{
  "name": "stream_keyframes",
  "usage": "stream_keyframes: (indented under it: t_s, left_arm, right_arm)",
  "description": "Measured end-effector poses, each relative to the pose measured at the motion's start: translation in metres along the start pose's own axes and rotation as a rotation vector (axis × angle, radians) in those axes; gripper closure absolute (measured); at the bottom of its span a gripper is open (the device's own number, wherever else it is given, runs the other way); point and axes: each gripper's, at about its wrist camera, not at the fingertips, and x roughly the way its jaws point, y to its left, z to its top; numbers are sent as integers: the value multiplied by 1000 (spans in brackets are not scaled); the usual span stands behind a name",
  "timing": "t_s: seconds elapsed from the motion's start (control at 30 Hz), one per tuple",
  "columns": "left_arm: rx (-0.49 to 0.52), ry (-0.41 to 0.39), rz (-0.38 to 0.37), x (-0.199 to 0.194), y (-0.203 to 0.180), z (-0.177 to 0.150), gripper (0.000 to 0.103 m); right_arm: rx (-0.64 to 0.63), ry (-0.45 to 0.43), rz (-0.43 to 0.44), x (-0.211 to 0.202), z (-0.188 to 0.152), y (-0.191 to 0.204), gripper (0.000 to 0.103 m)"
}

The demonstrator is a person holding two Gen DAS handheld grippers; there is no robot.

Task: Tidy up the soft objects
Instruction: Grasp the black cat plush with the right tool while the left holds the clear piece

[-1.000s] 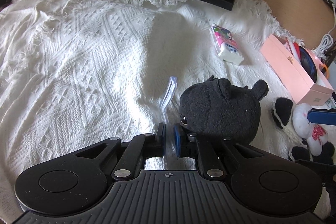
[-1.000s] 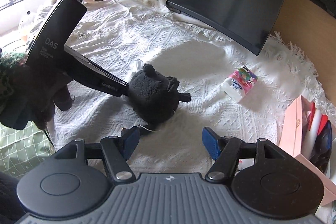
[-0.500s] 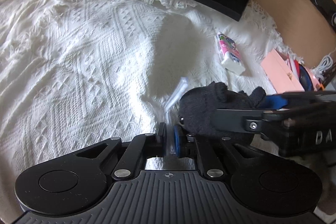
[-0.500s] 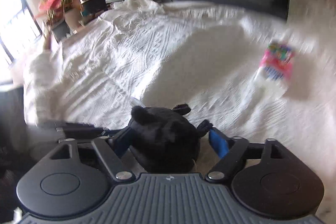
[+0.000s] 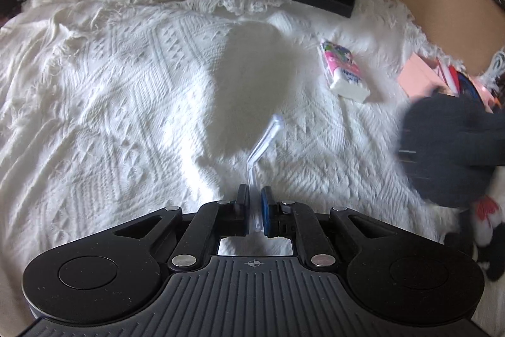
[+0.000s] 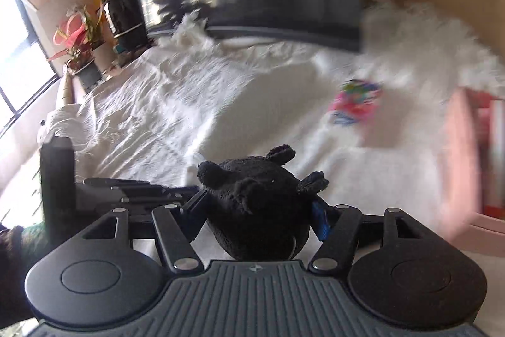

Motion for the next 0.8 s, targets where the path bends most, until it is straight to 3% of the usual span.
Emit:
stream_keyframes:
  t_s: [0.13, 0.3, 0.4, 0.53, 0.67, 0.8]
  left_arm:
    - [48, -32, 2, -2, -18, -7, 93]
    - [119, -20, -132, -23, -58, -12, 94]
    - [178, -25, -228, -44, -92, -12, 95]
    - [247, -35, -298, -62, -140, -13, 95]
    - [297, -58, -241, -65, -164, -15, 94]
    - [164, -14, -95, -59, -123, -1, 91]
  right_arm:
    - [-4, -48, -84, -48, -17, -19, 38]
    - [3, -84, -249, -101, -48, -55, 37]
    - [59, -83, -298, -128, -67, -80, 37]
    - [103, -90, -355, -155, -100, -107, 37]
    - [140, -96, -385, -169, -130, -128, 37]
    - [91, -119, -430, -168, -146, -136, 37]
